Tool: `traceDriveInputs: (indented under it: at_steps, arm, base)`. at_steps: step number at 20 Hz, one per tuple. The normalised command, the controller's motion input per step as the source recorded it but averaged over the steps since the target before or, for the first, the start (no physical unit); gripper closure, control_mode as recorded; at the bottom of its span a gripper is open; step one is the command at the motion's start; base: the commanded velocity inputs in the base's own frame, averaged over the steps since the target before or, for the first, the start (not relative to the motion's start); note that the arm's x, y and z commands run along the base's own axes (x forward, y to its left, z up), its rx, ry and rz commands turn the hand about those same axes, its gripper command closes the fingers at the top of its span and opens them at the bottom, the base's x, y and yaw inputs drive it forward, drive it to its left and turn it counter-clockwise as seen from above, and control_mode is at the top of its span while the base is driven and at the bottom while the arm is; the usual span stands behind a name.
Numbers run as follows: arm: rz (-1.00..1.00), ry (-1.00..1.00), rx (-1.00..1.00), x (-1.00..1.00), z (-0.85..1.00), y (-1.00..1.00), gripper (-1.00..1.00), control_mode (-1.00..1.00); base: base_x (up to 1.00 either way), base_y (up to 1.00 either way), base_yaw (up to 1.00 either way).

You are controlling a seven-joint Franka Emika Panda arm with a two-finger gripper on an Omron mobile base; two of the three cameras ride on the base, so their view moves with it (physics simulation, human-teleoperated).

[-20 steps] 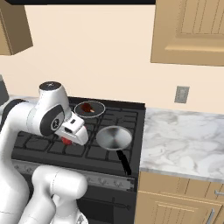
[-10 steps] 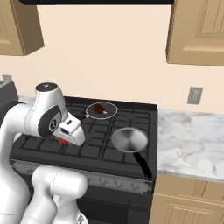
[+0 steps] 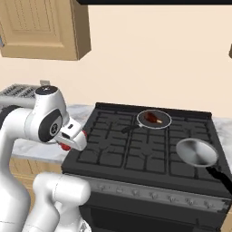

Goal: Place one of the steaks on the plate and the other in the bowl. Then place the bowl in the fridge.

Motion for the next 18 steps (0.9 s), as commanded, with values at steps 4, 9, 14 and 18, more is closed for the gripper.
traceDriveInputs:
  at_steps: [4,9,14,18]
  arm:
    - [0.00,0.00,0.00,0.00,0.00,0.00,1.00,1.00]
    - [0.00,0.00,0.00,0.00,0.00,0.00,1.00,1.00]
    - [0.00,0.00,0.00,0.00,0.00,0.00,1.00,1.00]
    - [0.00,0.00,0.00,0.00,0.00,0.00,1.00,1.00]
  base:
    - [0.19,0.94,0.00]
    - [0.14,0.65,0.00]
    - [0.13,0.01,0.00]
    - [0.59,-0.01,0.05]
